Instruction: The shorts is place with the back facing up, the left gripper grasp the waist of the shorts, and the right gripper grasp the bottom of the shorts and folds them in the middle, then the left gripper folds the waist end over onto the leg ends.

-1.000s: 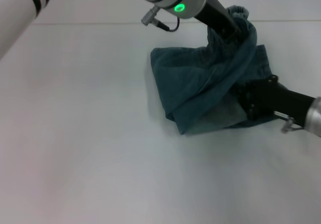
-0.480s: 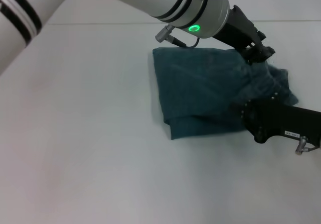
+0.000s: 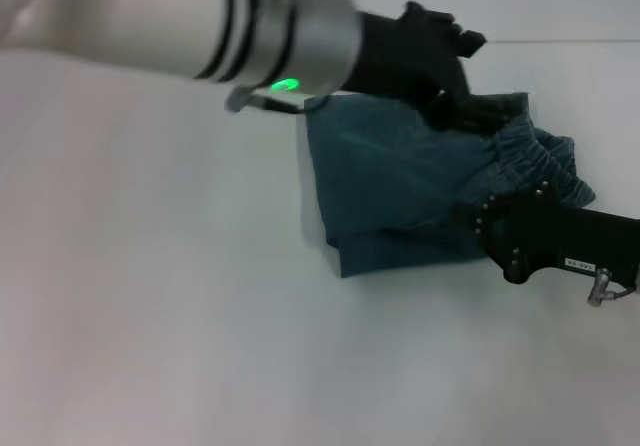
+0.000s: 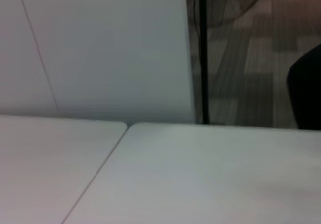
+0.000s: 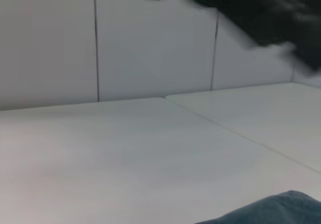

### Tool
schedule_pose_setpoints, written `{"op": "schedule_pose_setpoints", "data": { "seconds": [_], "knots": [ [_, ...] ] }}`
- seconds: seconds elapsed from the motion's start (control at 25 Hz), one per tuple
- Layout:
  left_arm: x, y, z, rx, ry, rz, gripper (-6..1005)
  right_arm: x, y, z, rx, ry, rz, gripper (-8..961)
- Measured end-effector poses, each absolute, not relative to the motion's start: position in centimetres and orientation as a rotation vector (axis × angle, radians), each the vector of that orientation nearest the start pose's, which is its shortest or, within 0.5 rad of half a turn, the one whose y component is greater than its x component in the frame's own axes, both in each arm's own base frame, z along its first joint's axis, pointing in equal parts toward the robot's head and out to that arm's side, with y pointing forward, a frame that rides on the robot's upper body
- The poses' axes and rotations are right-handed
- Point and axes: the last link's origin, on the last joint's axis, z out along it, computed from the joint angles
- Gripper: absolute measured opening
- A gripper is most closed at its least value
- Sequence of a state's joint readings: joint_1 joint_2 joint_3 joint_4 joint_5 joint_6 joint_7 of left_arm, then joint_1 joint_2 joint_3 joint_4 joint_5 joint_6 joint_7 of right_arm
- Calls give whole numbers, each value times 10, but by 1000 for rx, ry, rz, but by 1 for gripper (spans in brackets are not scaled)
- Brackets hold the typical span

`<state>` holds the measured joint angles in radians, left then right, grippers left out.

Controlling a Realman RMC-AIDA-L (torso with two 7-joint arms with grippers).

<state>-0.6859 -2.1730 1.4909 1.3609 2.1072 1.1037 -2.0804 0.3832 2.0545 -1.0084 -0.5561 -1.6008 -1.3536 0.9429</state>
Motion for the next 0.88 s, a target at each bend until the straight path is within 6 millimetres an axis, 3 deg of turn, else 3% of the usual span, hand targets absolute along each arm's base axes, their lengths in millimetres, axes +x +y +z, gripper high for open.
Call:
{"op": "schedule_pose_setpoints", "data": {
  "seconds": [0.24, 0.44, 0.56, 0.72, 0.8, 0.88],
  "knots": [
    [-108, 343, -27, -2784, -144, -572, 836, 292, 309, -21, -2575, 290, 647, 50],
    [-172, 324, -22, -2749, -257, -759, 905, 289, 306, -28, -2576, 282, 663, 56],
    [-217, 308, -18, -2655, -311, -872, 931, 287, 302, -35, -2587, 266, 670, 60],
    [-262, 285, -10, -2511, -372, -955, 928, 286, 294, -44, -2631, 247, 671, 65],
    [-282, 273, -8, -2440, -401, -953, 927, 285, 291, -49, -2638, 229, 689, 308],
    [-298, 260, -8, -2389, -422, -931, 926, 284, 288, -53, -2631, 200, 709, 391]
  ]
}}
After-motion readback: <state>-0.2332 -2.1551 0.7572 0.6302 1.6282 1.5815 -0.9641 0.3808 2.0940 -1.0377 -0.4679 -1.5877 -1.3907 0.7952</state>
